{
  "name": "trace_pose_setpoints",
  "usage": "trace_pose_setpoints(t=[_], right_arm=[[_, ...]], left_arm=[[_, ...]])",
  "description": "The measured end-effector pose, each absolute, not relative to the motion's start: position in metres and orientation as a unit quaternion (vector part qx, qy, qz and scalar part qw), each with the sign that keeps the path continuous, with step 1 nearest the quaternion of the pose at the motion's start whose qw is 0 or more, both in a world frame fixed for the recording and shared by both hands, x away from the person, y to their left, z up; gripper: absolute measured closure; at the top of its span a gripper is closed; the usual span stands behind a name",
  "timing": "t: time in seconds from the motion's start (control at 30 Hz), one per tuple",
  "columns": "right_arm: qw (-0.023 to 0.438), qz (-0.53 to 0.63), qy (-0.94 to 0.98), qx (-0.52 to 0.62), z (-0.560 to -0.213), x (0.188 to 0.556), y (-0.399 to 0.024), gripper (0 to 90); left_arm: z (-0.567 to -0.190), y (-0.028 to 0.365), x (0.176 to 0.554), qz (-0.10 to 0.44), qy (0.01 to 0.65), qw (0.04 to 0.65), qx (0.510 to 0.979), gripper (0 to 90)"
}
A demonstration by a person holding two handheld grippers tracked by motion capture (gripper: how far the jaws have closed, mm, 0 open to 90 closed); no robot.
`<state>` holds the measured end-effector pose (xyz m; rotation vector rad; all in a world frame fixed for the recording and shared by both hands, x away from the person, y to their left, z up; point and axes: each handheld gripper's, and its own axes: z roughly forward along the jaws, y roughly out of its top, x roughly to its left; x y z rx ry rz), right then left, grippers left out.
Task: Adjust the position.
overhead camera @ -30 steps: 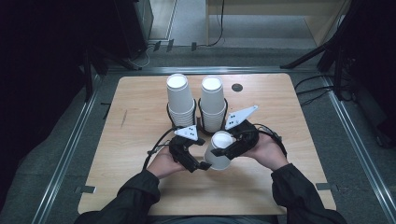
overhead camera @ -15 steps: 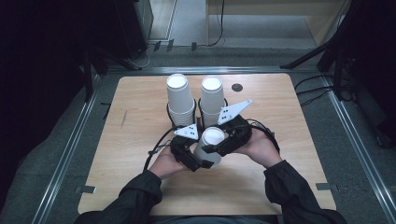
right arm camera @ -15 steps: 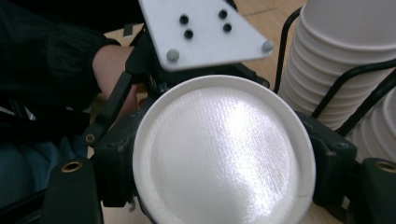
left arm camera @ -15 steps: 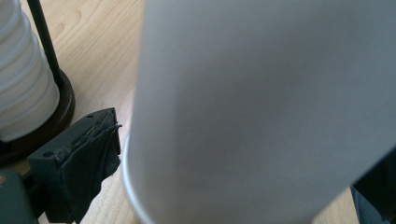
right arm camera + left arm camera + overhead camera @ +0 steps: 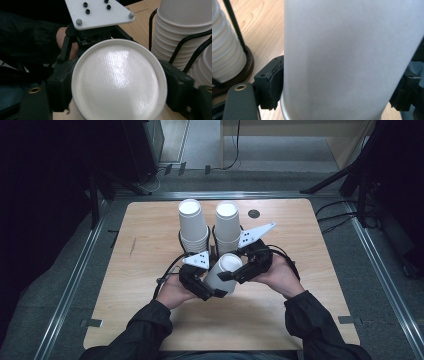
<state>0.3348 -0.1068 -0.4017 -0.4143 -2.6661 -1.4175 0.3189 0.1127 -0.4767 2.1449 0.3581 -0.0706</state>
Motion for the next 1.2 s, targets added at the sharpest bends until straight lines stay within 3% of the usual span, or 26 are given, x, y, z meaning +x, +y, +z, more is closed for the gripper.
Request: trace_pose_setpoints(t=[0.13, 0.77, 1.2], right_arm=[[0.041, -0.470, -0.871, -0.139, -0.401, 0.333, -0.114, 14.3], [0.025, -0.415, -0.901, -0.125, -0.440, 0.317, -0.131, 15.1], [0.022, -0.397, -0.912, -0.106, -0.456, 0.317, -0.127, 15.1]], left_arm=[[-0.470, 0.118, 0.320, -0.020, 0.150, 0.449, 0.881, 17.1], [-0.459, 0.128, 0.319, 0.012, 0.151, 0.322, 0.935, 16.9], [-0.481, 0.112, 0.318, -0.028, 0.126, 0.275, 0.953, 16.8]])
